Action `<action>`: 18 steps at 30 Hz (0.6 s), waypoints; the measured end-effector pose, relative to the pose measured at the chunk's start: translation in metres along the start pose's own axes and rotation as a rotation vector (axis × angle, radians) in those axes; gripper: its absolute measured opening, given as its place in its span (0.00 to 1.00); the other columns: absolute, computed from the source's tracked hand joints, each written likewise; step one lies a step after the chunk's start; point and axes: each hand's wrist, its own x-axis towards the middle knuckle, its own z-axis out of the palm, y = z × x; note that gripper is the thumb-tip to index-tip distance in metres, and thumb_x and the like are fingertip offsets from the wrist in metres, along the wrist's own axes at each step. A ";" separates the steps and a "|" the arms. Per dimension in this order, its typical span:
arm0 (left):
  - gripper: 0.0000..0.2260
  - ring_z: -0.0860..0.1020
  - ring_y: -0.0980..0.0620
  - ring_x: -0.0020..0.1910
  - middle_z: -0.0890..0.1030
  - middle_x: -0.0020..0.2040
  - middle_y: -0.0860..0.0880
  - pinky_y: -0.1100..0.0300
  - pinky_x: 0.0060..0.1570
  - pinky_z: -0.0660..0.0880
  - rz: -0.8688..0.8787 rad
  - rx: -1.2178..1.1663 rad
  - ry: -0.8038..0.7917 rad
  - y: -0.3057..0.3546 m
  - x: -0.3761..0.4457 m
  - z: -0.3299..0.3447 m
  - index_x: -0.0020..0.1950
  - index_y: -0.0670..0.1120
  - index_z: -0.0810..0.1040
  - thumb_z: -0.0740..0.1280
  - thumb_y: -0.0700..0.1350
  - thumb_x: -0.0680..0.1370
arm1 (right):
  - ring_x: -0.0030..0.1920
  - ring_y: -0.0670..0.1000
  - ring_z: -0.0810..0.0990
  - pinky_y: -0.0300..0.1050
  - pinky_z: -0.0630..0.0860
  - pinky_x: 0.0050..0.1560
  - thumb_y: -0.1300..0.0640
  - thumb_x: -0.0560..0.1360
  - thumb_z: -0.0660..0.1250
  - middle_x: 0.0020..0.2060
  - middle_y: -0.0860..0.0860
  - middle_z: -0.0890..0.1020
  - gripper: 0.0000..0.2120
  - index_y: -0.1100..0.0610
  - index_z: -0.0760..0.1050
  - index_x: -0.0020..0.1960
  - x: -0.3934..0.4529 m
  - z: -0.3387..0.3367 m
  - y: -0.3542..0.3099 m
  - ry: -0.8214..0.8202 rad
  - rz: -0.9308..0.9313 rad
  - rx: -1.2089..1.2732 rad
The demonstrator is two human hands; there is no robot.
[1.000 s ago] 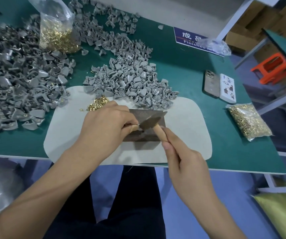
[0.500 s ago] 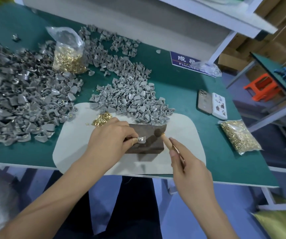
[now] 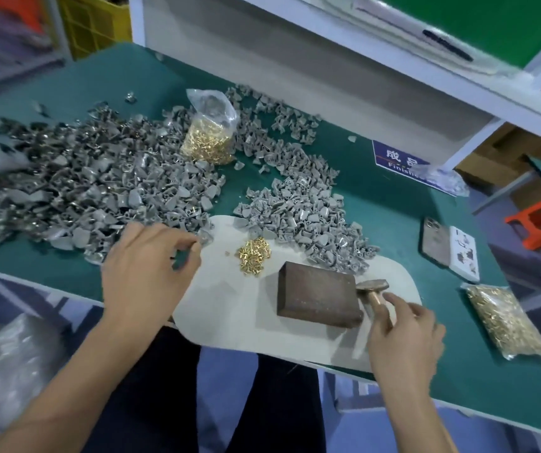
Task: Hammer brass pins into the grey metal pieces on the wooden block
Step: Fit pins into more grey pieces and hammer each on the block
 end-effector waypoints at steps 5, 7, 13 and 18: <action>0.03 0.73 0.45 0.51 0.82 0.44 0.52 0.53 0.40 0.70 -0.078 0.116 -0.041 -0.031 0.022 -0.005 0.48 0.53 0.83 0.73 0.50 0.76 | 0.50 0.59 0.78 0.53 0.71 0.56 0.59 0.79 0.70 0.47 0.51 0.85 0.05 0.55 0.84 0.51 -0.003 0.006 -0.077 -0.057 -0.448 0.198; 0.06 0.72 0.45 0.52 0.82 0.46 0.52 0.51 0.44 0.72 -0.072 0.079 -0.040 -0.033 0.019 -0.004 0.51 0.52 0.83 0.72 0.51 0.77 | 0.51 0.57 0.78 0.53 0.70 0.58 0.57 0.78 0.72 0.47 0.47 0.85 0.03 0.52 0.84 0.49 -0.010 0.013 -0.107 -0.165 -0.572 0.201; 0.02 0.70 0.52 0.48 0.77 0.43 0.59 0.59 0.41 0.64 0.088 -0.084 -0.079 -0.019 0.001 0.005 0.49 0.52 0.82 0.71 0.47 0.77 | 0.57 0.52 0.69 0.51 0.65 0.58 0.39 0.77 0.69 0.52 0.44 0.83 0.13 0.44 0.84 0.55 -0.011 0.035 -0.147 -0.328 -0.644 -0.164; 0.03 0.70 0.57 0.47 0.79 0.44 0.60 0.58 0.41 0.70 0.105 -0.190 -0.195 -0.003 0.009 0.022 0.50 0.56 0.82 0.70 0.49 0.78 | 0.56 0.51 0.69 0.49 0.61 0.55 0.44 0.79 0.69 0.45 0.43 0.84 0.07 0.44 0.84 0.50 -0.007 0.038 -0.151 -0.320 -0.625 -0.142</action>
